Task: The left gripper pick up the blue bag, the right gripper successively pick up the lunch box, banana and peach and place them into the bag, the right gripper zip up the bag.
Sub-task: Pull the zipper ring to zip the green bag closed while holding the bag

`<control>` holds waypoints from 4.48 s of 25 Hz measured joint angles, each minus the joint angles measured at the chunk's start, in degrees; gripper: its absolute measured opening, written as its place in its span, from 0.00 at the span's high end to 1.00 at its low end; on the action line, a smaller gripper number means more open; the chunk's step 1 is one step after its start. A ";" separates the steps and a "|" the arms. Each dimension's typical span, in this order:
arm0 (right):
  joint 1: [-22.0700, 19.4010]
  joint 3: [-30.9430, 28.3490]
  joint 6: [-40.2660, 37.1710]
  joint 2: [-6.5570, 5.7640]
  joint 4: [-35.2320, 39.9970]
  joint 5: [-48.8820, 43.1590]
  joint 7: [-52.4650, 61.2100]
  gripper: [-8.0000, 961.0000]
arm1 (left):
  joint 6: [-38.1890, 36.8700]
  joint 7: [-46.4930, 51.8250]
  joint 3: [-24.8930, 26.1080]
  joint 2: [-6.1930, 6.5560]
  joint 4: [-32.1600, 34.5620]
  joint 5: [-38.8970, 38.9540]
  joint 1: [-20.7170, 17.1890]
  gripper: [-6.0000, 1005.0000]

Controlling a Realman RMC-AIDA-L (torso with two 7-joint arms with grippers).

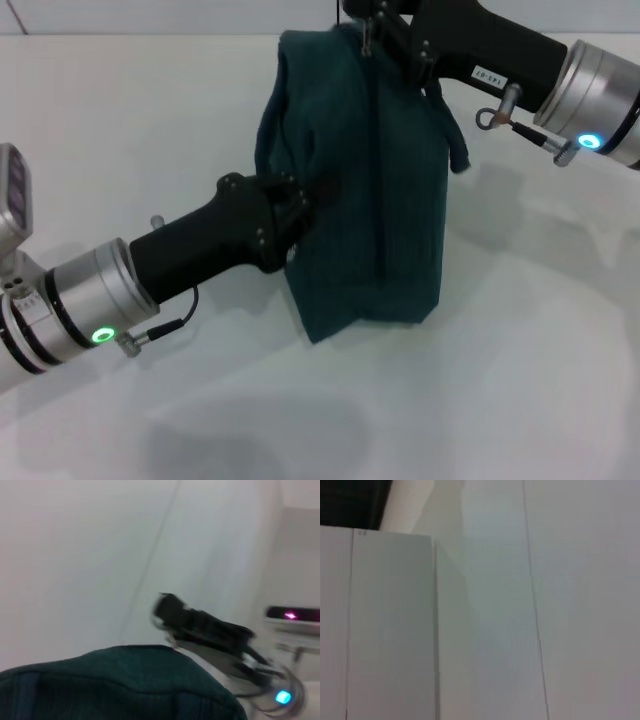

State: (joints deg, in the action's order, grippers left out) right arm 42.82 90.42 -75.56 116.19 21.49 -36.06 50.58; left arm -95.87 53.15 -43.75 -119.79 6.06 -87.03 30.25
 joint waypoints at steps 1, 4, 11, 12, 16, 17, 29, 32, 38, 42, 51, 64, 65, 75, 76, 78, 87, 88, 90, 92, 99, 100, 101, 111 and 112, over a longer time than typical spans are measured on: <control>-0.05 -0.03 0.20 0.00 0.00 0.38 0.73 0.97 | -0.39 0.05 -0.02 0.00 0.19 -0.42 -0.05 0.93; -0.05 -0.06 0.57 0.00 -0.06 1.09 1.37 0.97 | -1.20 0.11 -0.25 0.14 0.33 -1.03 -0.22 0.92; 0.04 0.09 2.61 0.00 -0.06 1.17 1.45 0.97 | -2.71 0.19 -4.94 0.51 1.73 -1.22 -0.75 0.91; 0.14 0.17 3.04 0.00 -0.06 1.17 1.46 0.97 | -3.11 0.23 -5.88 0.52 2.14 -1.22 -0.94 0.91; 0.30 0.43 5.45 0.00 -0.06 1.17 1.48 0.97 | -4.65 0.26 -8.09 0.55 3.20 -1.29 -1.97 0.90; 0.31 0.47 5.97 0.00 -0.07 1.17 1.49 0.97 | -5.05 0.26 -8.30 0.55 3.56 -1.43 -2.40 0.90; 0.28 2.27 9.35 -0.01 -0.10 1.17 1.54 0.97 | -8.34 0.29 -9.96 0.72 6.17 -6.15 -4.52 0.88; 0.05 2.63 9.71 0.00 -0.04 1.74 1.44 0.97 | -8.23 0.29 -9.81 0.71 6.25 -5.88 -5.18 0.88; -2.47 2.71 8.85 -0.01 0.89 4.06 1.07 0.97 | -6.98 0.30 -6.54 0.90 7.14 -4.29 -7.64 0.87; -5.79 2.59 7.43 0.00 3.68 4.25 1.06 0.97 | -6.24 0.29 -3.53 1.05 7.72 -4.24 -8.97 0.86; -8.34 4.23 4.96 0.00 4.82 7.10 1.05 0.97 | -5.80 0.72 0.04 0.96 7.85 -2.65 -10.85 0.74; -8.29 3.88 4.86 0.00 4.25 9.07 1.18 0.97 | -5.12 35.33 -0.01 3.30 28.13 -0.01 -8.74 0.30; -8.32 3.95 4.83 0.00 4.08 9.55 1.29 0.97 | -4.68 40.09 -0.16 4.00 29.70 -1.08 -7.12 0.28; -8.13 4.15 5.16 0.00 3.63 10.05 3.10 0.97 | 1.84 69.07 -0.38 7.14 35.49 -22.42 13.83 0.14; -8.12 4.16 5.17 0.00 3.63 10.05 3.12 0.97 | 2.00 71.91 -0.39 7.00 36.78 -25.45 15.67 0.13; -8.06 4.20 5.18 0.00 3.63 10.05 3.12 0.97 | 2.29 76.52 -0.43 6.67 38.83 -30.64 18.60 0.13; -7.80 4.57 5.09 0.00 2.59 10.03 3.12 0.97 | 5.00 84.64 -1.26 4.63 41.91 -42.34 24.40 0.15; -7.79 4.69 5.01 0.00 2.59 10.03 3.12 0.97 | 5.12 85.08 -1.37 4.61 41.93 -42.44 24.46 0.16; -7.77 4.86 4.98 0.00 2.58 10.03 3.12 0.97 | 5.17 86.09 -1.64 4.60 41.96 -42.53 24.50 0.17; -7.76 4.85 4.98 0.00 2.53 10.04 3.12 0.97 | 5.28 86.98 -2.41 4.61 41.99 -42.60 24.54 0.18; -7.75 4.93 4.92 0.00 2.55 10.04 3.11 0.97 | 6.52 87.29 -4.14 4.24 42.03 -42.92 24.32 0.22; -7.75 4.93 4.87 0.00 2.55 10.04 3.11 0.97 | 7.00 86.57 -4.24 3.83 42.57 -42.87 23.99 0.22; -7.75 4.94 4.85 0.00 2.53 10.04 3.11 0.97 | 7.32 85.95 -4.31 3.54 42.99 -42.85 23.74 0.23; -7.82 4.94 4.83 0.00 2.48 10.04 3.11 0.97 | 7.50 83.99 -5.11 3.43 43.63 -42.76 23.58 0.48; -7.82 4.94 4.86 0.00 2.48 10.04 3.11 0.97 | 7.39 83.99 -5.16 3.44 43.57 -42.83 23.69 0.56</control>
State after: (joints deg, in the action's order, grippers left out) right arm 35.00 95.36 -70.70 116.19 23.97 -26.02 53.70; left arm -88.48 137.14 -48.90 -116.34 49.63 -129.86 53.94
